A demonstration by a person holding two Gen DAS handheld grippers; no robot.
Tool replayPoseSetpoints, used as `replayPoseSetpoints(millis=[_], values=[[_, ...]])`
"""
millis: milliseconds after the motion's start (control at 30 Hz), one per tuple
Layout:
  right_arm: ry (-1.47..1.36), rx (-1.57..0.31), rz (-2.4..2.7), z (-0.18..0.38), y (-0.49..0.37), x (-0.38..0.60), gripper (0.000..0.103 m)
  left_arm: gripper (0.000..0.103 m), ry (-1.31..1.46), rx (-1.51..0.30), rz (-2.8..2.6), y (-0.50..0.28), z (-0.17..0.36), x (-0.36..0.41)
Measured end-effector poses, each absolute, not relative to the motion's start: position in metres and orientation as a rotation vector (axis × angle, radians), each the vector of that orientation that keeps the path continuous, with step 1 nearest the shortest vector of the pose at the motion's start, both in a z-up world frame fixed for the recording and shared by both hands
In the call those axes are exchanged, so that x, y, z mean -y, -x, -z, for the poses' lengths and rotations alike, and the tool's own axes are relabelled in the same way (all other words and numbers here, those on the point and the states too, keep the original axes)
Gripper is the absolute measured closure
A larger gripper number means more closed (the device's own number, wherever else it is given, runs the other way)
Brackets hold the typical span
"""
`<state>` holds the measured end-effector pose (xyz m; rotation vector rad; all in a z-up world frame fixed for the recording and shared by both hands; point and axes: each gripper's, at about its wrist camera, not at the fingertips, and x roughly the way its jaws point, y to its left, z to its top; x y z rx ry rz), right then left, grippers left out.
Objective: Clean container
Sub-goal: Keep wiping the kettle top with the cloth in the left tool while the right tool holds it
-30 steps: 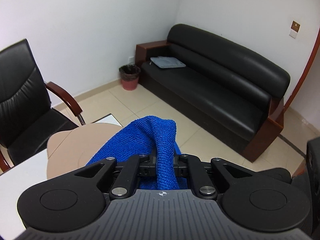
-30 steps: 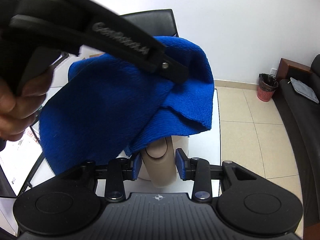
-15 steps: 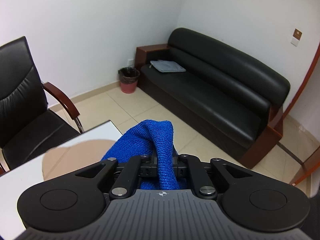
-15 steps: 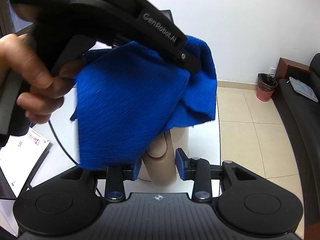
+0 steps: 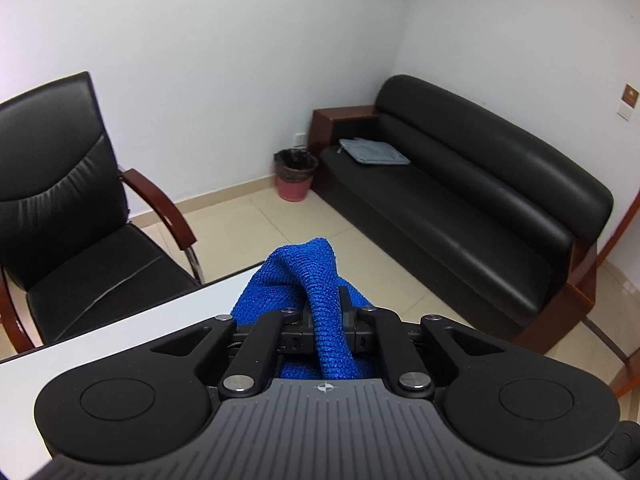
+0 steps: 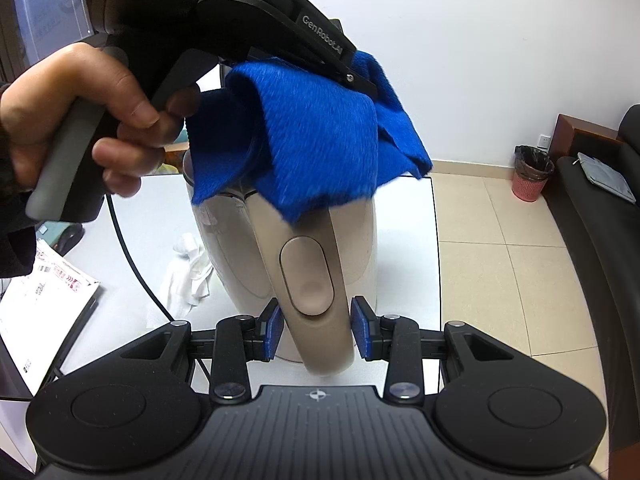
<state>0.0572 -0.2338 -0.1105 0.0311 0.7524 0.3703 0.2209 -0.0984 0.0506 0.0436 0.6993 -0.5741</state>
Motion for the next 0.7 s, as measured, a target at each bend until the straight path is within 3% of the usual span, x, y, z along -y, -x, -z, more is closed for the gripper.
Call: replayPoseSetpoints(millis=[700], values=[[-0.035, -0.757, -0.360, 0.117, -0.064, 0.238, 0.064, 0.093, -0.019, -0.655, 0.398, -0.215, -0.051, 0.035]])
